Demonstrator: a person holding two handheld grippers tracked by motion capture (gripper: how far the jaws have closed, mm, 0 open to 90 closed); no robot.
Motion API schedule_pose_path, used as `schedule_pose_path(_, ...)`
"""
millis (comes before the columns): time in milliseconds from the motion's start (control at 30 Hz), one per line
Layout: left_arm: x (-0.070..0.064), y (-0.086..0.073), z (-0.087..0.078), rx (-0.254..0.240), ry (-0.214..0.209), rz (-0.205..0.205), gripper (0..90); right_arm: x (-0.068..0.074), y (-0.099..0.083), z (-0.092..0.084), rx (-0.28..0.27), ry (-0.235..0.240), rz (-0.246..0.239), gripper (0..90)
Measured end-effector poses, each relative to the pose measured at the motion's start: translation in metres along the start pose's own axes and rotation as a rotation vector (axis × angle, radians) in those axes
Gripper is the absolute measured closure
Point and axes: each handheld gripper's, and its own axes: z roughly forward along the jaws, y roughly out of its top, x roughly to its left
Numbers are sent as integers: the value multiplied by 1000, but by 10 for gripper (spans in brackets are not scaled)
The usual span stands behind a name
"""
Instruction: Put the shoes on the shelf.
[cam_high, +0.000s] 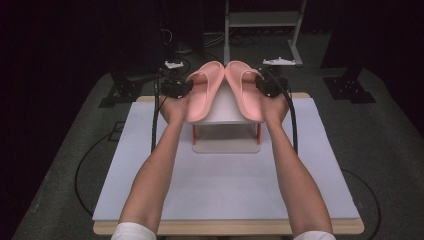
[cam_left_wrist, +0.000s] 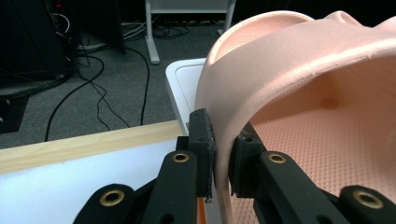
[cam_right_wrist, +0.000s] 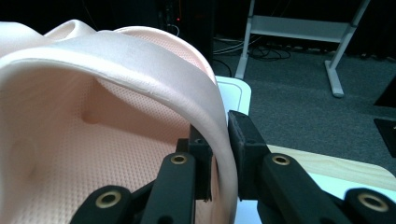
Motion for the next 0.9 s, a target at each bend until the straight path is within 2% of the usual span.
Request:
schedule_pose_path(167, -4, 1, 2, 10, -10, 11, 780, -2, 1, 2, 10, 2, 23, 779)
schedule_pose_path(267, -5, 0, 3, 6, -8, 12, 771, -3, 0, 3, 19, 4, 21, 775)
schedule_pose_path(433, -7, 1, 2, 15, -27, 12, 725, -3, 0, 3, 26, 31, 45, 720)
schedule_pose_path(500, -8, 1, 1, 17, -28, 20, 711, -1, 0, 3, 29, 33, 36, 707)
schedule_pose_path(633, -8, 0, 1, 12, -45, 3, 680, 1, 0, 3, 29, 33, 24, 692)
schedule_pose_path(900, -10, -3, 0, 5, -76, 2, 642, 5, 0, 0, 29, 65, 32, 637)
